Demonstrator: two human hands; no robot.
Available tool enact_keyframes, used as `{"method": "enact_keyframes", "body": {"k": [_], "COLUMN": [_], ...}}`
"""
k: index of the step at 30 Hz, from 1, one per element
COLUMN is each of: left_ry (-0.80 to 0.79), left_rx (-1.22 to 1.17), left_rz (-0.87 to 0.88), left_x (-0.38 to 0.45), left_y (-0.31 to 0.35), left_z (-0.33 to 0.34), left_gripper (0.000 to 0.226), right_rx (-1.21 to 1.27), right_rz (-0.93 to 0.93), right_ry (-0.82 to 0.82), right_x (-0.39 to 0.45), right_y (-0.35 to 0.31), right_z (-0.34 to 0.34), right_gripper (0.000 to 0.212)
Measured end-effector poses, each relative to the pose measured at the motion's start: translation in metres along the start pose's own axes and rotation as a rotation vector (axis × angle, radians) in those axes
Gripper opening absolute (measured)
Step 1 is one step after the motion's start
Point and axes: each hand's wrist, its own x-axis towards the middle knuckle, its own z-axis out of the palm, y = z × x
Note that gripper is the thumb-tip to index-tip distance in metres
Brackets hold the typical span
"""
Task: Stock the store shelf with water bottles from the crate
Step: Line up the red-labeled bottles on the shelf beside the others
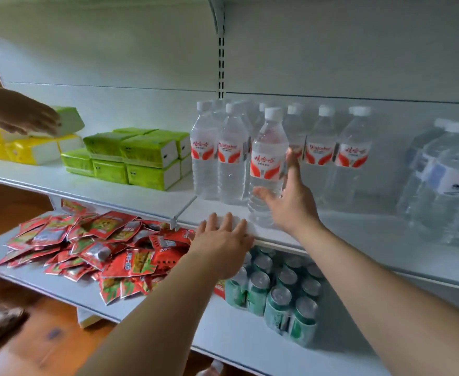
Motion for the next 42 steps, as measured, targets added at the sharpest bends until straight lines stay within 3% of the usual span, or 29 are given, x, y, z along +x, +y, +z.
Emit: {"method": "enact_keyframes", "body": {"k": [4,12,19,29,33,36,42], "left_ry": [0.045,-0.056,-0.045,-0.026,0.012,0.127,0.252], "left_rx": [-0.019,-0.024,-0.002,-0.056,-0.047,-0.074,-0.374], "left_rz": [0.017,0.021,0.045,0.041,-0.002,-0.052,-0.015], "left_x": [0.014,0.027,0.034,0.032,0.026,0.014,-0.052], "left_y": [-0.005,-0.01,-0.012,-0.012,-0.007,-0.002,-0.028], "left_z": [-0.004,-0.02,-0.018,-0.017,-0.011,0.002,-0.004], "left_gripper": [0.054,0.059,0.061,0.06,0.056,0.051,0.047], "right_rx": [-0.01,-0.016,-0.17,-0.436,-0.495,-0.441,-0.27], "right_rz": [0.007,0.015,0.022,0.07,0.067,0.023,-0.127], "right_ry": [0.025,0.072,0.131,0.081,0.072,0.063,-0.005], "right_x": [0.02,0.039,0.033,0.024,0.002,-0.033,-0.102], "right_y": [0.014,0.024,0.028,0.02,0.016,0.013,0.002], "right_z": [0.012,0.038,0.053,0.052,0.052,0.048,0.044], "right_gripper": [0.103,0.082,0.076,0.061,0.051,0.051,0.046]}}
